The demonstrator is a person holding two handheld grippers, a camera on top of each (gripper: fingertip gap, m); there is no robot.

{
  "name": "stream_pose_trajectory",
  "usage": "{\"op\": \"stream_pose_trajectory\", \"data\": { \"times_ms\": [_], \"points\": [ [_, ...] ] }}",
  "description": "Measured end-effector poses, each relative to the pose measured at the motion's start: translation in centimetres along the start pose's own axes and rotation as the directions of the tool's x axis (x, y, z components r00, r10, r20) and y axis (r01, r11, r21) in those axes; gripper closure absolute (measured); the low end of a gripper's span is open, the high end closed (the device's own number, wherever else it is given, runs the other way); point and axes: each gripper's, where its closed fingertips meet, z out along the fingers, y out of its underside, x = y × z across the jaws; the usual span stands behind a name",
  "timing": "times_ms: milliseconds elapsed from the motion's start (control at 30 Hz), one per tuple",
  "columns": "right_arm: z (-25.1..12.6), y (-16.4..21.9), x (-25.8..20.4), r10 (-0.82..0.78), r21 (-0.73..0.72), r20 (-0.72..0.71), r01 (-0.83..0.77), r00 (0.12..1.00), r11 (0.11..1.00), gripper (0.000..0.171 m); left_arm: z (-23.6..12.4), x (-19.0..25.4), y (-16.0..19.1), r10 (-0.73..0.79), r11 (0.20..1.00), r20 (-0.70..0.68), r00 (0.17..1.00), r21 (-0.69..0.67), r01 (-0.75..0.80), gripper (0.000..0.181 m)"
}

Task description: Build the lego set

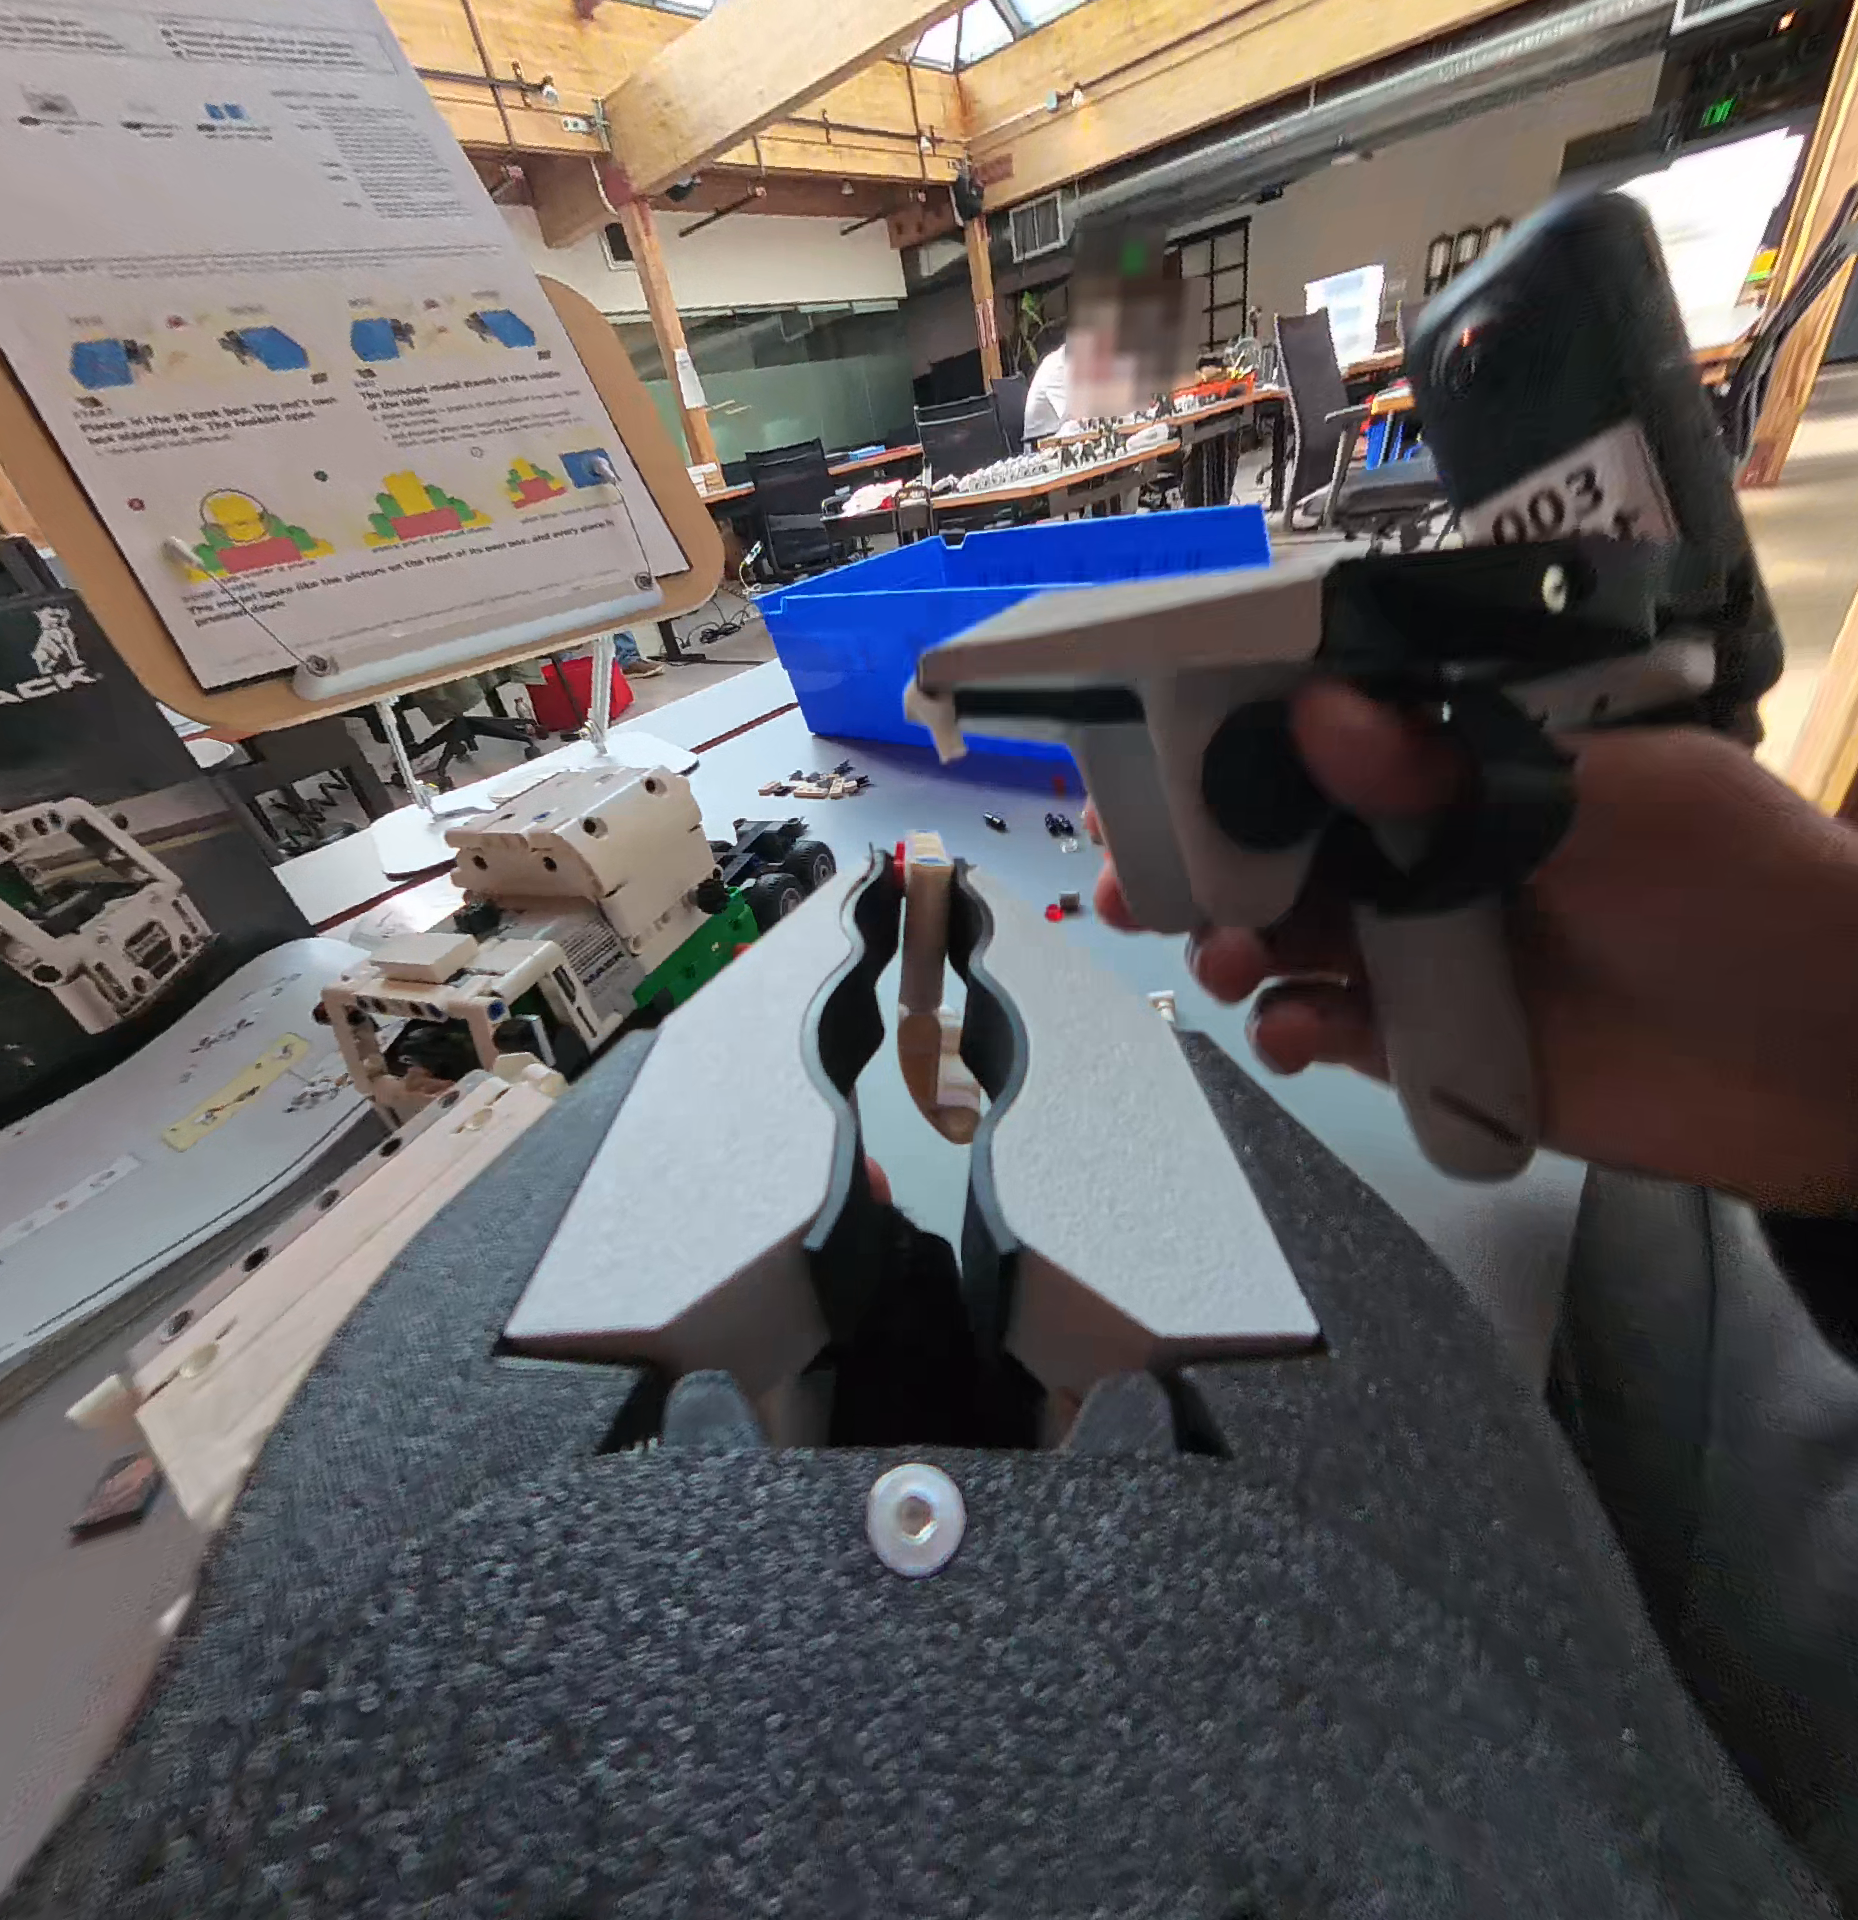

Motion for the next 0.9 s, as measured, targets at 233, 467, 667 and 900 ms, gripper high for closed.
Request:
{"op": "stream_pose_trajectory", "data": {
  "times_ms": [233, 467, 667, 900],
  "points": [
    [0.0, 1.4, 1.1, 0.025, 0.036, -0.039, -0.024, 0.999, 0.999, 0.165, 0.6, -0.5, 0.5, -0.079, 0.997, 0.007, 0.997, -0.019, 0.079, 0.176],
    [0.7, 1.6, 1.4, -0.056, 0.016, -0.076, 0.057, 0.996, 0.998, 0.165, 0.8, -0.4, 0.7, -0.092, 0.995, -0.007, 0.996, -0.032, 0.092, 0.176],
    [0.7, 1.6, 1.3, -0.142, 0.007, -0.125, 0.144, 0.982, 0.99, 0.165, 0.7, -0.8, 0.7, -0.102, 0.994, 0.007, 0.995, -0.03, 0.103, 0.176],
    [0.6, 1.9, 1.7, -0.067, 0.001, -0.128, 0.068, 0.989, 0.998, 0.165, 0.8, -1.0, 1.1, -0.067, 0.996, 0.029, 0.997, -0.052, 0.069, 0.176]
  ]
}}
